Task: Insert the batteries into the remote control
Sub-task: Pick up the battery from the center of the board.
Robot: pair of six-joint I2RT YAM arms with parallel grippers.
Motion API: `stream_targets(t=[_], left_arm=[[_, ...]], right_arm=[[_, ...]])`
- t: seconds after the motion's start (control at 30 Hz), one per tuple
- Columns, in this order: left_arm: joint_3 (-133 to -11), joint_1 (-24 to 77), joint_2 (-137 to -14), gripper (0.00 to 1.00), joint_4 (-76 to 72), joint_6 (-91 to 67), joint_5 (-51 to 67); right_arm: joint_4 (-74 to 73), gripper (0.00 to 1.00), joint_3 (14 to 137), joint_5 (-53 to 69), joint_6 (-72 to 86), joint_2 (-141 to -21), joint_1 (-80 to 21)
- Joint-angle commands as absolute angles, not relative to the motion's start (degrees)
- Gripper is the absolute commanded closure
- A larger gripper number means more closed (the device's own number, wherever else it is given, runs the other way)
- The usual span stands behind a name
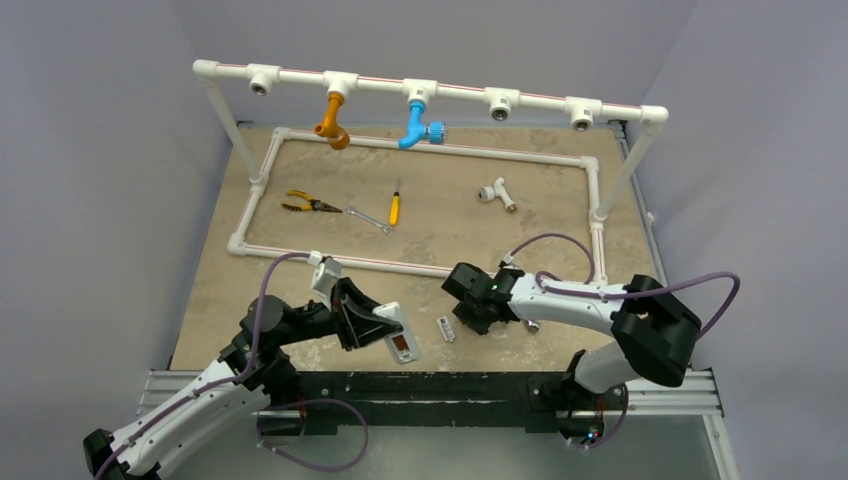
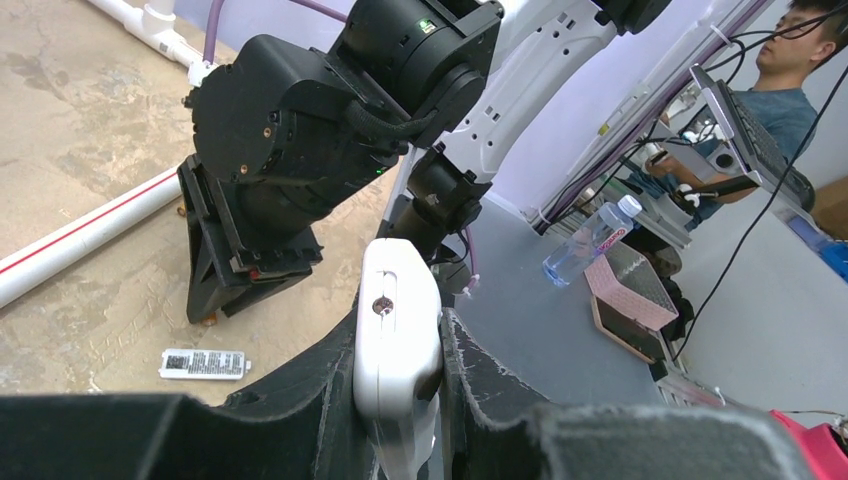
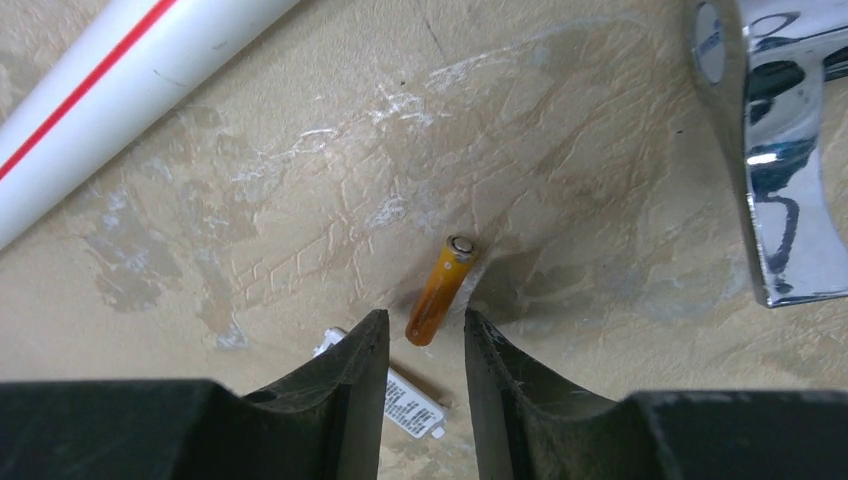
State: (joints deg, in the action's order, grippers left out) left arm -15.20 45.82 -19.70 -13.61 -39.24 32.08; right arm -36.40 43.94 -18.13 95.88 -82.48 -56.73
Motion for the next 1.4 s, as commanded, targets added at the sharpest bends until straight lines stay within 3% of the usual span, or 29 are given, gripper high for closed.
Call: stream_targets(t=[0.0,0.53,0.73,0.97,1.13,1.37], left_arm=[[-15.3,45.9,-19.0,1.0,-14.5,-37.6,30.7],[-15.4,45.9,-18.4,1.0,-13.3,-37.3,29.9],[-15.6,45.9,-18.5,1.0,-13.1,-37.3,29.8],[-15.6,45.9,-19.2,1.0,-13.8,-37.7,29.6],[-15.3,45.9,-19.9,1.0,-14.4,-38.2,29.8],[-15.4,45.9,-19.7,1.0,-14.0,-38.0,29.7]], right_arm=[[-36.4,0.7,46.4,-16.9,97.1,-84.1,-57.0],[-43.5,0.88,47.0,-19.8,96.2,-85.4,-57.4],[-42.0,0.97,47.1,-20.4,81.7,-86.3,-57.6],[-36.5,0.99,44.6,-18.6,66.8,-86.7,-57.7],[-34.3,0.95,44.7,-16.6,59.6,-89.9,-58.0],[-37.2,0.75,46.3,-19.2,60.3,-92.8,-58.9]])
